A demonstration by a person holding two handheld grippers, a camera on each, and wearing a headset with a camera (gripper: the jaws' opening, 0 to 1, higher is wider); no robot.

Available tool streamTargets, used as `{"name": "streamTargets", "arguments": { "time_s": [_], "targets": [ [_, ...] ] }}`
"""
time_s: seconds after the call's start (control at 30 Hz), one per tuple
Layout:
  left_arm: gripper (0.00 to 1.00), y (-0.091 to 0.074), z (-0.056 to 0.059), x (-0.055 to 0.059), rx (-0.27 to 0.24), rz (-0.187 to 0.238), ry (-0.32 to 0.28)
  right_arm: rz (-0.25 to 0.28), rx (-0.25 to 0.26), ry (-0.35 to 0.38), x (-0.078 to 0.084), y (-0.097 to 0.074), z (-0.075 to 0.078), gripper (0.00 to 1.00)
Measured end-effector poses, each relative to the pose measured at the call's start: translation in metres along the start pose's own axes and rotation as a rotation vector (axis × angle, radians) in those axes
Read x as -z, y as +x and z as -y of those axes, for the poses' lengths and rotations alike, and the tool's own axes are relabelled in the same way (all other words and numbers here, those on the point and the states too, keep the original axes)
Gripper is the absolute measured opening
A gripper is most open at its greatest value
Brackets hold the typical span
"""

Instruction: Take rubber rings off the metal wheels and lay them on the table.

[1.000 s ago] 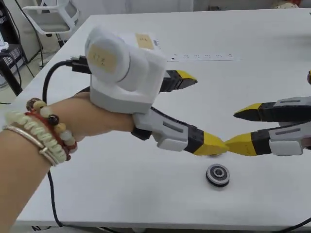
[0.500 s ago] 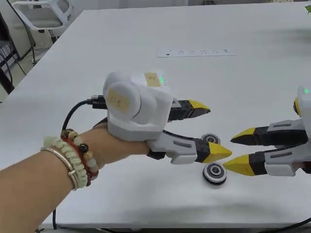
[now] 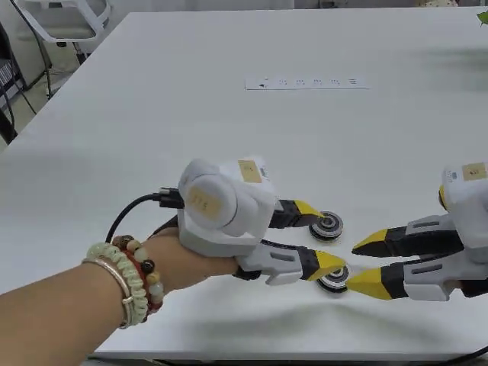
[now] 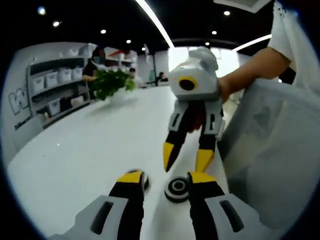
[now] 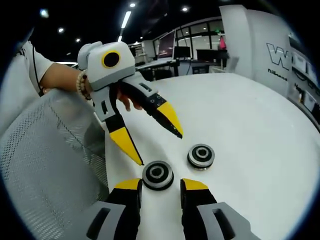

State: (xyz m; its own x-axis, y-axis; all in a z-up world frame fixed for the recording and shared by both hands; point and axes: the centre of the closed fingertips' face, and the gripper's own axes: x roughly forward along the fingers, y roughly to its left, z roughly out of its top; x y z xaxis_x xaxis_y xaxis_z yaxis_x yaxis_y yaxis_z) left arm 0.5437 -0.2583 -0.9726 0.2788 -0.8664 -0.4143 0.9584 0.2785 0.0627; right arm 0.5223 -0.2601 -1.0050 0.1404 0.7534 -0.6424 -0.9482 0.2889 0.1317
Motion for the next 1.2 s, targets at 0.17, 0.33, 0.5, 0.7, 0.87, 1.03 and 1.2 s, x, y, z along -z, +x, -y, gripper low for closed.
{"name": "streamTargets", "arguments": {
  "time_s": [0.17,0.33,0.5,0.7,0.87,1.03,1.2],
  "targets": [
    [0.32,0.006,0.007,0.004,0.020,-0.014,-0.011,-0.020,-0.007,-0.004,0.004,0.002,-0.002,0.27],
    [0.28,0.010,0.007,0.015,0.011,-0.050,-0.002,-0.035,-0.008,-0.015,0.008,0.005,-0.001,0.26],
    [0.25,0.012,0.010,0.023,0.012,-0.080,-0.005,-0.045,-0.006,-0.020,0.009,0.007,-0.001,0.26],
    [0.20,0.014,0.014,0.022,0.025,-0.075,-0.004,-0.053,-0.002,-0.025,0.011,0.007,-0.001,0.25],
    [0.16,0.015,0.016,0.024,0.029,-0.086,-0.002,-0.052,0.000,-0.023,0.011,0.007,0.000,0.24],
    [0.15,0.015,0.015,0.025,0.027,-0.077,0.009,-0.057,-0.001,-0.025,0.013,0.008,-0.001,0.25],
    [0.15,0.015,0.015,0.026,0.024,-0.080,0.001,-0.047,0.014,-0.025,0.011,0.010,0.002,0.25]
  ]
}}
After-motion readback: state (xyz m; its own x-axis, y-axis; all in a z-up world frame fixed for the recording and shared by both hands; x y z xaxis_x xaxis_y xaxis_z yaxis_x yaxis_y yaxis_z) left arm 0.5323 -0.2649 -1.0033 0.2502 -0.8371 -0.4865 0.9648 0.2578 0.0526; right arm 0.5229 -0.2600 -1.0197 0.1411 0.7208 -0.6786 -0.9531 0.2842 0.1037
